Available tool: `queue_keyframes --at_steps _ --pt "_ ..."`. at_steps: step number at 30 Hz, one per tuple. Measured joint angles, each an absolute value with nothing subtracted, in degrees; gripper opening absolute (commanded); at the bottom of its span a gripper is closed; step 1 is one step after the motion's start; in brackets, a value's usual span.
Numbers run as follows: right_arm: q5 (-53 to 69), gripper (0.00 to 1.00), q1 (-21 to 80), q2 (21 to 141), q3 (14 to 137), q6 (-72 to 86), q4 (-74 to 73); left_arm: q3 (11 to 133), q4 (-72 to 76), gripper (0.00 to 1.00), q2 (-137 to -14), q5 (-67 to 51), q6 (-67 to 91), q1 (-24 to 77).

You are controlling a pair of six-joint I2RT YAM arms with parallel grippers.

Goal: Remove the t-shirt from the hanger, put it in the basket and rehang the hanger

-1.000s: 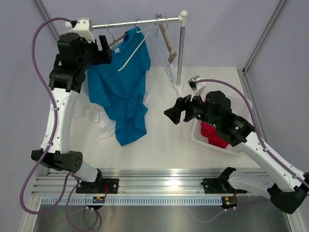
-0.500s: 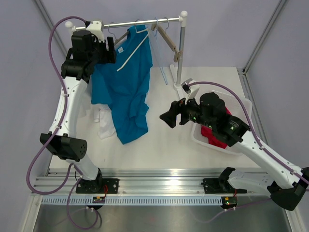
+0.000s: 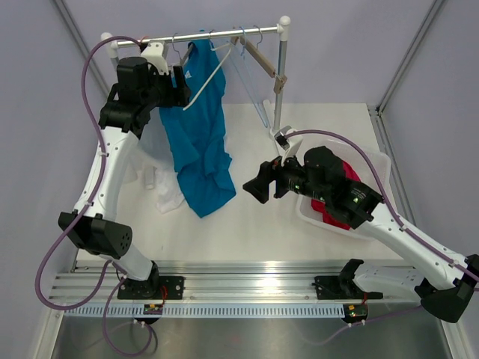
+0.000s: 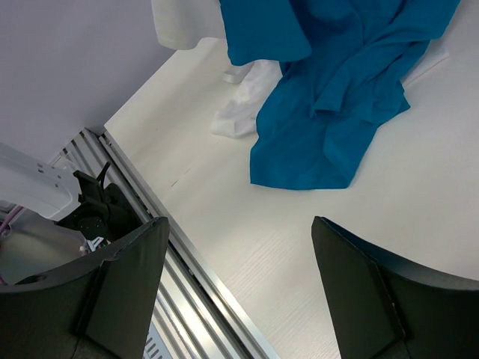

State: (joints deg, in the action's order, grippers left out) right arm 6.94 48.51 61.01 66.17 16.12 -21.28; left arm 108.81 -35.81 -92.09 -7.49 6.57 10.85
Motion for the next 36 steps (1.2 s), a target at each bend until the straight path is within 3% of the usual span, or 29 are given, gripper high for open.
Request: queue_keyframes --at_steps 4,8,19,24,28,36 --pt "6.6 0.86 48.8 61.0 66.2 16.2 -21.3 107.7 -33.6 0.63 -91.0 -7.4 7.9 10.7" --pt "6.5 0.86 49.3 61.0 66.2 16.3 -21.3 110.0 -32.5 0.46 -92.1 -6.9 8.6 10.5" --pt "5.0 0.85 50.4 59.5 66.2 16.3 -22.2 111.9 -30.8 0.47 -97.9 -6.3 8.4 10.0" --pt "4.7 0.85 51.2 59.2 66.7 16.3 -22.6 114.1 -30.8 0.42 -101.1 -6.3 8.5 9.7" --pt "4.0 0.85 51.6 59.7 67.3 16.3 -22.7 115.5 -30.7 0.00 -102.2 -6.4 9.0 9.5" --pt "3.9 0.85 52.6 61.9 67.9 16.3 -22.8 115.7 -31.8 0.00 -101.0 -3.7 10.5 9.6"
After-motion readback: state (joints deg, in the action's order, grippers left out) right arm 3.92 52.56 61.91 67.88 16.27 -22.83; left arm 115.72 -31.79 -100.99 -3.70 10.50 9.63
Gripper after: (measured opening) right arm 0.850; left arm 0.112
